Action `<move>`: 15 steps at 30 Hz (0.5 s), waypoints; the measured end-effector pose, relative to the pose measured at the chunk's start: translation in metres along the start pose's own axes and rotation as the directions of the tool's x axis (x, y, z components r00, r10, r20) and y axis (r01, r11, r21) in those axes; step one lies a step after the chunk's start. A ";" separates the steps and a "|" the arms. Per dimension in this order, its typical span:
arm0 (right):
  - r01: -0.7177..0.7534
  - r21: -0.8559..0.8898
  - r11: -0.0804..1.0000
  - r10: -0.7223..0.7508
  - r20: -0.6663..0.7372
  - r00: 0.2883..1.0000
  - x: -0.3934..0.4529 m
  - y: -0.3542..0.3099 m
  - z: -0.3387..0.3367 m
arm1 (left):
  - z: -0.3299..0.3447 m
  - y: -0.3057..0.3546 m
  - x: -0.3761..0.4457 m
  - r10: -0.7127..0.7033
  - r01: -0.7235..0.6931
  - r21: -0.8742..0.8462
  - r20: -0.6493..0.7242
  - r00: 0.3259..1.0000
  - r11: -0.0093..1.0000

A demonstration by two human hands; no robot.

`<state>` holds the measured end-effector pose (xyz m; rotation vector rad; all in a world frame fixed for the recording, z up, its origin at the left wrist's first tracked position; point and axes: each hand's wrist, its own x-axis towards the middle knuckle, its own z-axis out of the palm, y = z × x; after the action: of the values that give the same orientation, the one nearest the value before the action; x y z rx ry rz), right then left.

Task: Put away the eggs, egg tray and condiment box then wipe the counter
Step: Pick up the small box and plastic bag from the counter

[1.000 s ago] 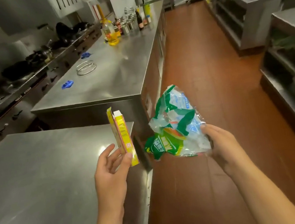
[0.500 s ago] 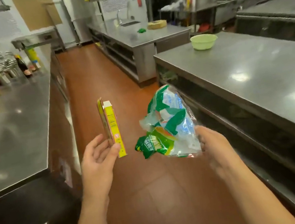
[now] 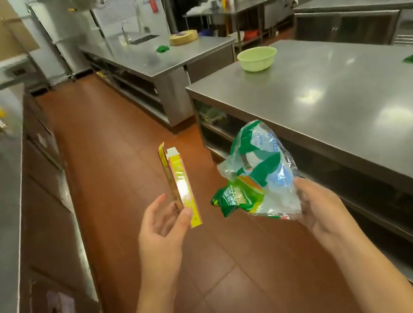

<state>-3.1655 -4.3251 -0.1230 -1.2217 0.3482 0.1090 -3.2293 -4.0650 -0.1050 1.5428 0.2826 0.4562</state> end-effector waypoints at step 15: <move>-0.106 -0.033 0.994 0.111 0.213 0.971 0.204 -0.024 0.143 | 0.006 -0.013 0.180 -0.011 0.004 -0.030 -0.244 0.970 1.000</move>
<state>-2.9379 -4.2215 -0.1240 -1.1992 0.2253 0.3377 -3.0658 -3.9886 -0.0988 1.4575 0.4697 0.6433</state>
